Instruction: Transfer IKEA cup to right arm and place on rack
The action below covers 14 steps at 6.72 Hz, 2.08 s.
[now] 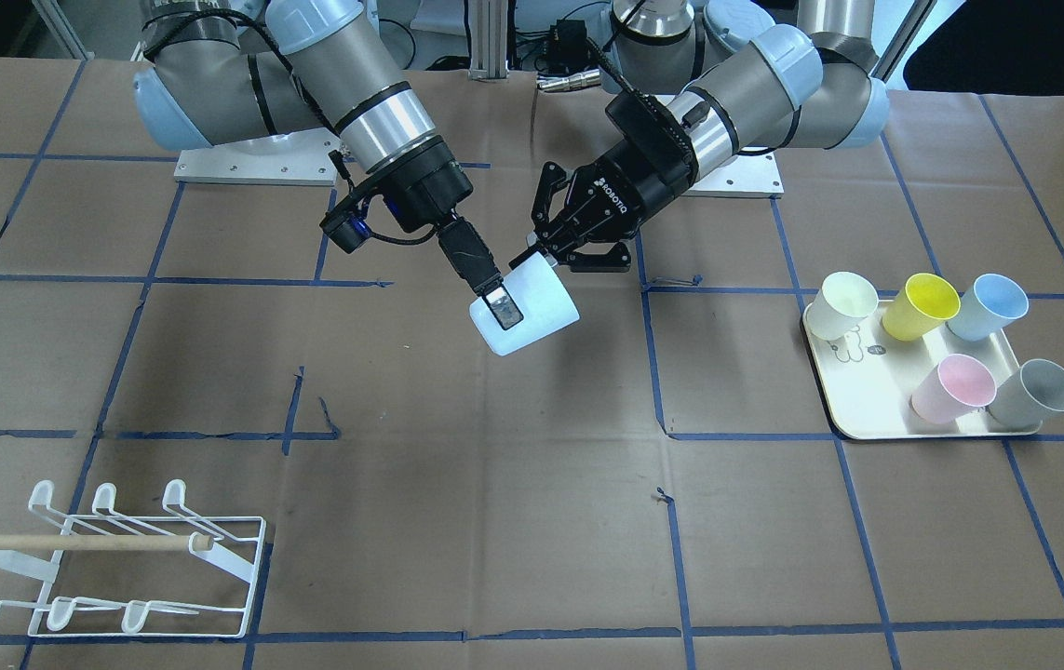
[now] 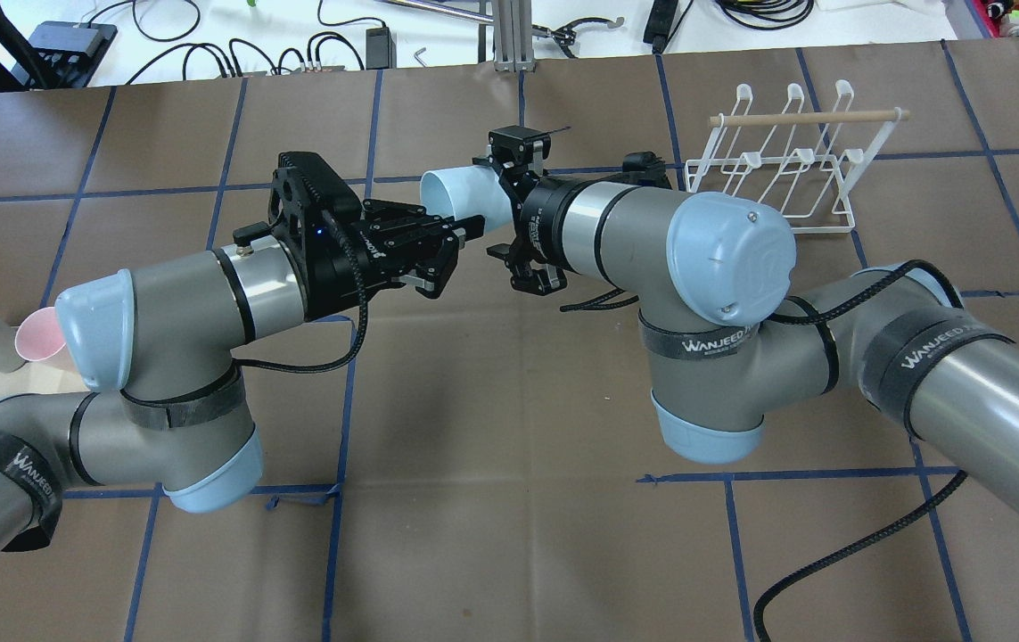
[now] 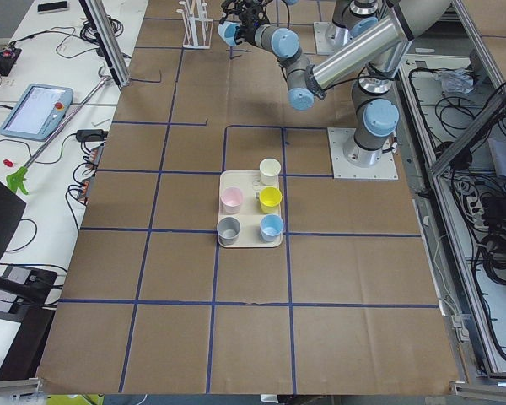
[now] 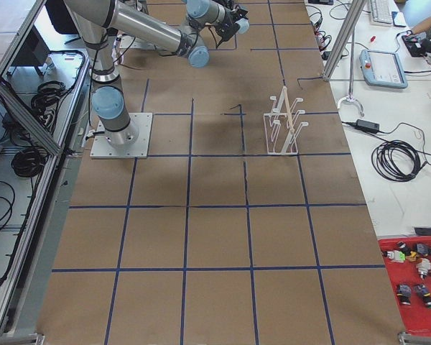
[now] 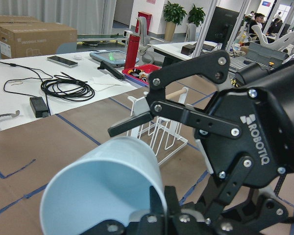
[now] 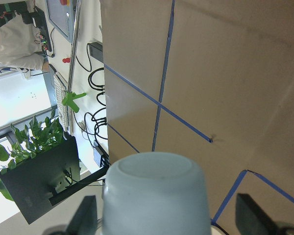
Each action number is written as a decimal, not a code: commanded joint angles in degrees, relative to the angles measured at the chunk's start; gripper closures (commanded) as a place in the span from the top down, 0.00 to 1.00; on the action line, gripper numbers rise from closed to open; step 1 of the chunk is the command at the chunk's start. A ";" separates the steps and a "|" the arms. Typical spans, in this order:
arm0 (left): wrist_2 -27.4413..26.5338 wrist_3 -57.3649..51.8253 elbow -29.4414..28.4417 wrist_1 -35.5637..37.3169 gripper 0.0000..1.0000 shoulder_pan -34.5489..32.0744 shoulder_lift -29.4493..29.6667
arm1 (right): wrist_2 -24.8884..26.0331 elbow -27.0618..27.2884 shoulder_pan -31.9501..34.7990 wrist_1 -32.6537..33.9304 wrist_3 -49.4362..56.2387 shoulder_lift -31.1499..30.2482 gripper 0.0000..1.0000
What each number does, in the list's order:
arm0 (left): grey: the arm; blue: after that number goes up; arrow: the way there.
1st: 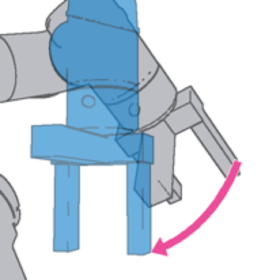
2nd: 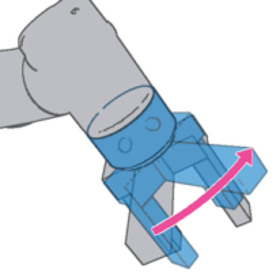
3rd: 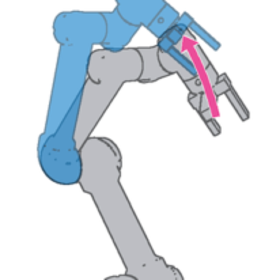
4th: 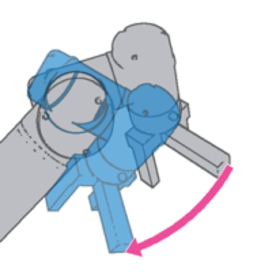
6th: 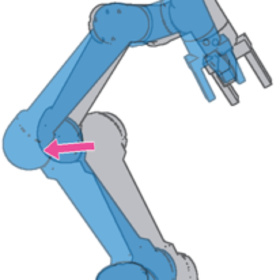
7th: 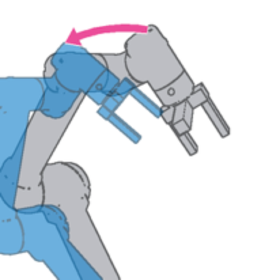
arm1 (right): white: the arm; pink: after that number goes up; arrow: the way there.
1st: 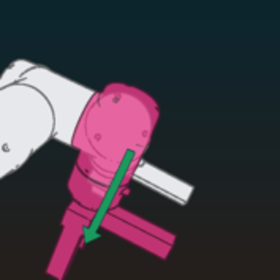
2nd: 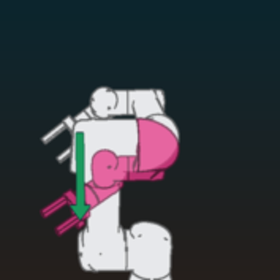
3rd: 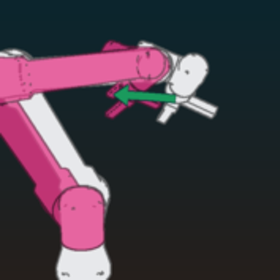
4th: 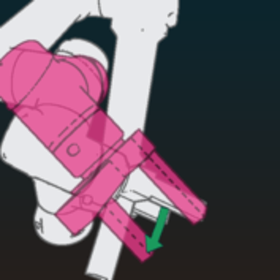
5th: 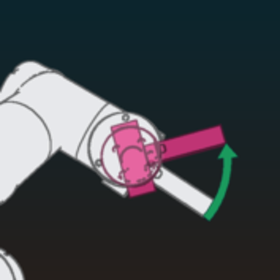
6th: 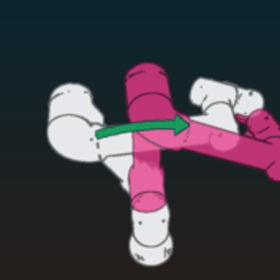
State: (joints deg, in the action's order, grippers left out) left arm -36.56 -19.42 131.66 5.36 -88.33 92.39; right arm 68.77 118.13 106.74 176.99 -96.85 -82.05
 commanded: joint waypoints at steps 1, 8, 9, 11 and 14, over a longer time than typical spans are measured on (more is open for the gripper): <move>0.00 0.09 0.00 0.00 0.06 0.00 -0.36 | -0.04 -0.44 0.04 -0.07 0.00 0.23 1.00; -0.17 0.17 -0.35 0.00 0.15 0.09 -0.63 | -0.04 -0.88 -0.05 0.02 0.44 0.23 0.52; -0.26 0.18 -0.53 0.00 0.28 0.09 -0.54 | -0.04 -0.88 -0.05 0.02 0.52 0.23 0.49; -0.09 1.22 -0.70 0.09 0.82 0.26 -0.46 | -0.13 -0.88 -0.05 0.11 0.52 0.32 0.47; -0.96 3.43 -0.27 0.00 0.99 2.62 -1.68 | -0.13 -1.23 -0.83 0.89 0.96 0.49 0.37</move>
State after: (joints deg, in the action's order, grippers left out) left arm -37.08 -16.31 131.15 5.43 -87.05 91.19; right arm 68.64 117.11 106.42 177.41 -96.18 -81.65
